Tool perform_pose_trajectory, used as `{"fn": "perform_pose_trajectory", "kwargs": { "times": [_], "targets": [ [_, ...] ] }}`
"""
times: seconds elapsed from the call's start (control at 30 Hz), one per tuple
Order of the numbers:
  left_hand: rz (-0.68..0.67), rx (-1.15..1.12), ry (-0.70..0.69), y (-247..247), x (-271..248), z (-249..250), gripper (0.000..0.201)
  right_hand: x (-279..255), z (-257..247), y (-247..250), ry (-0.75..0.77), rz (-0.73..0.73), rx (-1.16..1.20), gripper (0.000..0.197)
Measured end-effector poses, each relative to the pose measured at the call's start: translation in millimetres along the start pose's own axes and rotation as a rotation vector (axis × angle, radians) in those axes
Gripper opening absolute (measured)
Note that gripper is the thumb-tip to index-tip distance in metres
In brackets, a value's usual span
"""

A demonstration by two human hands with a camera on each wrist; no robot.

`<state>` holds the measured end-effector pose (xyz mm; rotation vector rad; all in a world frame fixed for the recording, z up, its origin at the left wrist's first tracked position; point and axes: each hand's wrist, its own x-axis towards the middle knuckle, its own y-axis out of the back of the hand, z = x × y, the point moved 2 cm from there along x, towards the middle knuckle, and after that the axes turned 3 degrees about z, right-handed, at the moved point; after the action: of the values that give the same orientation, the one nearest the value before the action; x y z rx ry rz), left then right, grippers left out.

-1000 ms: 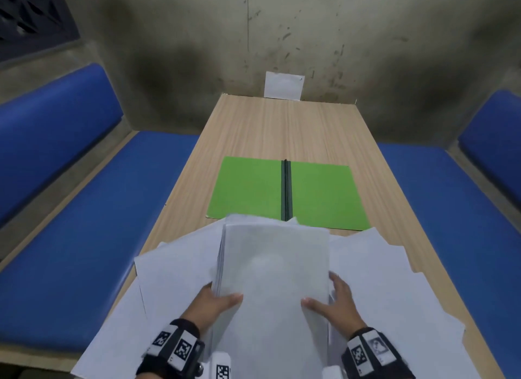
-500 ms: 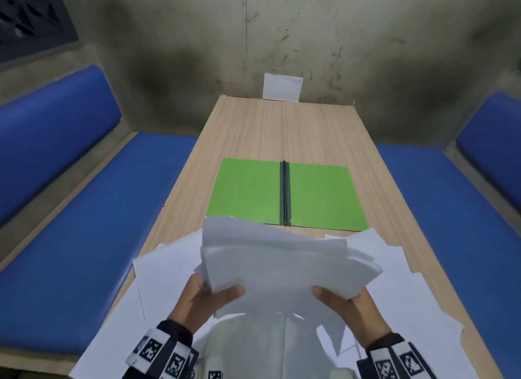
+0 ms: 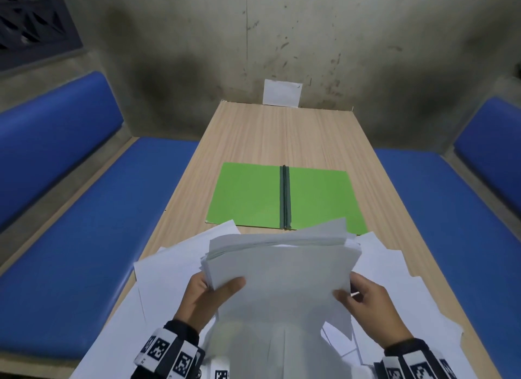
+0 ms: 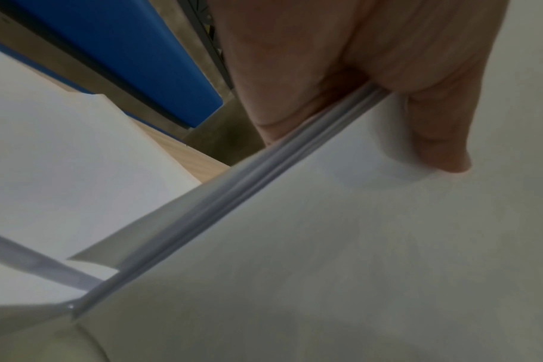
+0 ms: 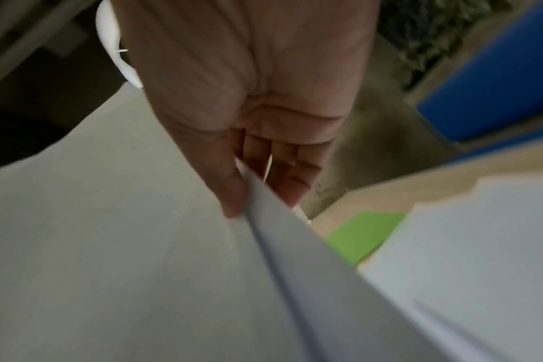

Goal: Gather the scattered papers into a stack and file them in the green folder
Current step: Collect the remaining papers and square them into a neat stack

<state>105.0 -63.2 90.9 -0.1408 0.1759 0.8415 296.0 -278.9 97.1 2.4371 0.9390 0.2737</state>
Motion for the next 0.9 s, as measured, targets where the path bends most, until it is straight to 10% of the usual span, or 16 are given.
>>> {"fn": "perform_pose_trajectory", "kwargs": {
  "times": [0.2,0.33,0.63,0.9],
  "targets": [
    [0.009,-0.031,0.014,-1.9,-1.6,3.3,0.012,3.7,0.0,20.7,-0.05,0.069,0.073,0.052],
    [0.0,-0.023,0.004,-1.8,-1.8,2.3,0.014,6.5,11.0,17.8,-0.191,0.085,0.357,0.036],
    [0.018,-0.012,0.006,-5.9,1.4,2.0,0.013,6.7,26.7,-29.3,-0.111,-0.062,-0.064,0.059],
    [0.008,-0.03,0.003,-4.7,2.1,3.9,0.01,-0.5,13.8,-13.5,-0.103,-0.357,0.09,0.098]
  ]
}}
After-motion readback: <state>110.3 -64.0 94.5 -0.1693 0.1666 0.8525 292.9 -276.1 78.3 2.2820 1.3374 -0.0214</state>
